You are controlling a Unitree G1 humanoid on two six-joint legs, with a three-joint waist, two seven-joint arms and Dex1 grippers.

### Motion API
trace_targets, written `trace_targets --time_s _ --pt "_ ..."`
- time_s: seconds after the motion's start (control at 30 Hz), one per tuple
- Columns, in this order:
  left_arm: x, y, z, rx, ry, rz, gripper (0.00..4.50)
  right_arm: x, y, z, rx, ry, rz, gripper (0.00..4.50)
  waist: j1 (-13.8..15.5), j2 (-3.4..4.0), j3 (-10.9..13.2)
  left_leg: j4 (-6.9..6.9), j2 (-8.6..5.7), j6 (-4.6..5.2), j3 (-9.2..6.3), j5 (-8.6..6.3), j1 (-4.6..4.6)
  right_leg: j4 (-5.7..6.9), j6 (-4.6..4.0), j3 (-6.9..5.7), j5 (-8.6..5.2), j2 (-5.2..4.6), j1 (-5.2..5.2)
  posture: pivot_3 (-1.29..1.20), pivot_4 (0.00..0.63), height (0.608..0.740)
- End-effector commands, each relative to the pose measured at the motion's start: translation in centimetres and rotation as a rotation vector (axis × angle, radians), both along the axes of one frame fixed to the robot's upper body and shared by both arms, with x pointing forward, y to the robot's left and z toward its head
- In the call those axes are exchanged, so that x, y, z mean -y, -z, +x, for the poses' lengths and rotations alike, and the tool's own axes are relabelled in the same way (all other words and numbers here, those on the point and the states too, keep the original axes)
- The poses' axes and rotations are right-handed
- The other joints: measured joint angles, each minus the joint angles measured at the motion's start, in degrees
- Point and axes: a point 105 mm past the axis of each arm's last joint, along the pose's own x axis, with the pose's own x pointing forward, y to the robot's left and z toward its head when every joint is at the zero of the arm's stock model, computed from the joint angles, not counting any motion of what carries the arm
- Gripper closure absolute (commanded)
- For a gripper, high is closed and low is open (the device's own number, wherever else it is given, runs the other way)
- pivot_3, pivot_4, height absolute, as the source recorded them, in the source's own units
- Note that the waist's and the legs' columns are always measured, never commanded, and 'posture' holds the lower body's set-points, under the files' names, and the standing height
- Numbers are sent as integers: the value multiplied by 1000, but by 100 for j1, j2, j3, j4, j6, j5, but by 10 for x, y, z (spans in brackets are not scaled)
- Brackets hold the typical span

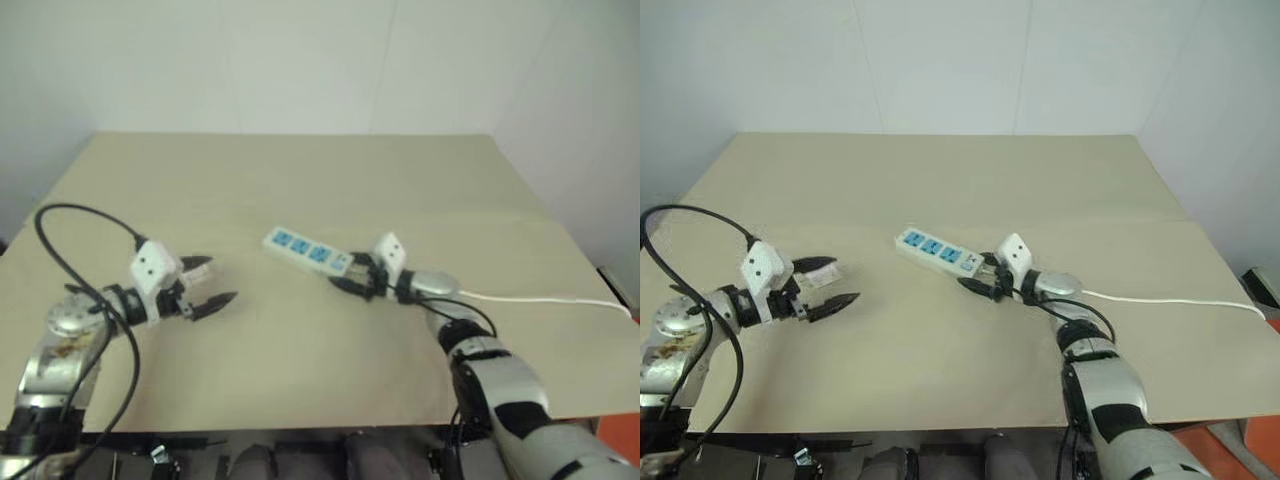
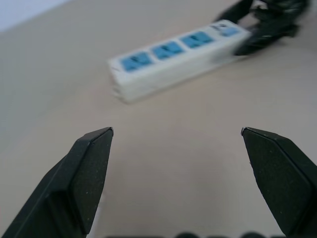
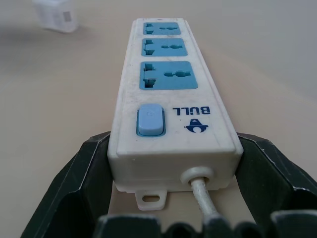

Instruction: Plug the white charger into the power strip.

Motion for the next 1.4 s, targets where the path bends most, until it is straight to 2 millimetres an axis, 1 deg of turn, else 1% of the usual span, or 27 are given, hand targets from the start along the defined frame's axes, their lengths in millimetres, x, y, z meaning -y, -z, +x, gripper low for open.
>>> trace_targets --time_s 0.03,0.1,0.2,0.27,0.37,0.43,0.53,0.6,0.7,0.77,0.9,1.0,1.1,1.23,1.4 --pt "-8 -29 11 72 -55 52 0 9 -14 -19 16 -140 66 1098 -2 0 0 0 1 0 -1 0 0 2 0 -1 0 2 -1 0 150 740" --pt "-8 -37 17 8 -39 95 0 13 -9 -36 20 -242 31 1098 -1 0 0 0 1 0 -2 0 1 5 0 -2 0 3 -1 0 150 740" --pt "-8 -44 25 -125 -9 180 0 10 -1 -57 36 -368 -28 1098 -16 1 1 0 -1 -1 -5 1 -2 2 2 -5 -1 7 -2 0 150 740" --pt "-10 -46 31 -196 -19 235 0 5 1 -65 31 -421 -36 1098 -50 1 1 1 -2 -3 -6 2 -2 2 5 -6 -3 11 -2 0 150 740" --pt "-15 -44 40 -320 -37 332 0 -7 -1 -71 26 -468 -4 1098 -81 1 1 1 -2 -4 -6 3 3 9 18 -4 -11 17 -1 0 150 740" --pt "-18 -43 43 -386 -30 389 0 -12 -1 -72 22 -483 4 1098 -95 3 2 1 -2 -6 -9 4 3 13 21 -4 -13 23 -5 0 150 740" --pt "-19 -35 48 -483 3 525 0 -20 5 -66 25 -457 -22 1098 -81 4 5 1 -1 -6 -11 5 -3 14 18 -5 -12 25 -13 0 150 740" --pt "-22 -29 53 -515 10 629 0 -23 9 -63 19 -440 -35 1098 -75 4 5 1 -1 -7 -10 5 -6 12 17 -5 -12 25 -13 0 150 740" --pt "-23 -22 59 -578 15 707 0 -24 14 -64 13 -437 -49 1098 -47 4 5 2 -2 -7 -10 5 -5 12 17 -5 -11 24 -12 0 150 740" --pt "-20 -19 64 -635 19 708 0 -24 19 -66 3 -439 -55 1098 -36 3 5 2 -2 -7 -10 6 -5 13 17 -7 -12 24 -11 0 150 740" --pt "-21 -15 75 -645 -6 756 0 -25 24 -68 7 -429 -66 1098 -68 3 5 4 -2 -7 -10 5 -8 13 18 -6 -12 24 -13 0 150 740" --pt "-17 -11 83 -670 -47 756 0 -27 25 -68 10 -412 -57 1098 -71 1 4 4 -1 -7 -12 5 -7 15 17 -5 -11 24 -11 0 150 740" --pt "-19 -3 86 -693 -87 808 0 -29 26 -68 14 -405 -56 1098 -70 0 4 5 -3 -7 -12 5 -5 16 20 -4 -13 24 -7 0 150 740" --pt "-15 3 90 -701 -120 797 0 -30 26 -67 21 -394 -57 1098 -75 -2 3 5 -3 -7 -14 6 -3 24 20 -4 -13 24 -8 0 150 740" --pt "-12 10 90 -726 -133 803 0 -34 26 -65 27 -388 -60 1098 -89 -4 2 5 -4 -7 -15 6 -1 29 20 -4 -13 25 -7 0 150 740"
